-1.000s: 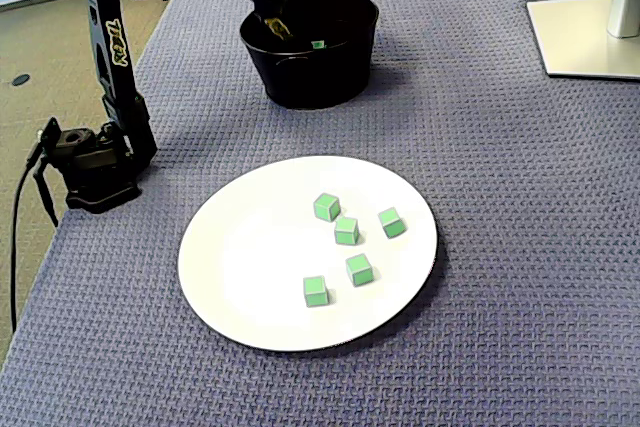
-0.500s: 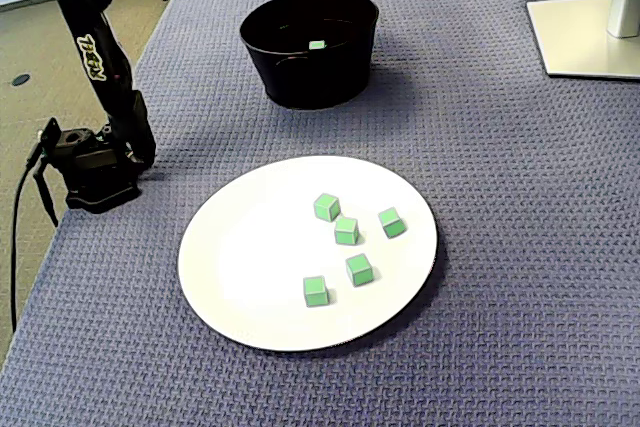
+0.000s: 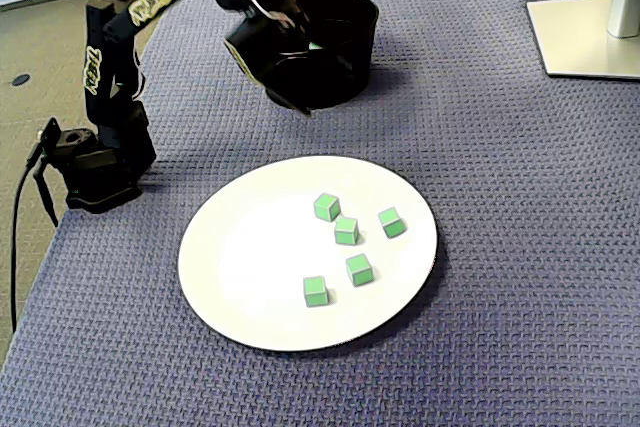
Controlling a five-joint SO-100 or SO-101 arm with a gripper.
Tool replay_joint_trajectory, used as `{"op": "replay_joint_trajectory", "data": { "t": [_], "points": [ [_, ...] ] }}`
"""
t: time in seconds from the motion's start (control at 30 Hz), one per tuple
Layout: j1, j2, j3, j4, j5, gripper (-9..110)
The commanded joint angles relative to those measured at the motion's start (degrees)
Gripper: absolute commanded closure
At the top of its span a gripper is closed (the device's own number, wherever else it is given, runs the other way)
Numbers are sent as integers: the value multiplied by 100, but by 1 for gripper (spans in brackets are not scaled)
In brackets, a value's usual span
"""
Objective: Pick up the items on the white plate and put them in the black container.
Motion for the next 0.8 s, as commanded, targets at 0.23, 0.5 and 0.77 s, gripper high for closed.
{"op": "replay_joint_trajectory", "data": {
  "t": [0.23, 0.5, 0.77],
  "points": [
    [141, -492, 624, -404, -1661, 70],
    [413, -879, 703, -360, -1986, 69],
    [510, -1160, 861, -387, -2171, 70]
  ]
}}
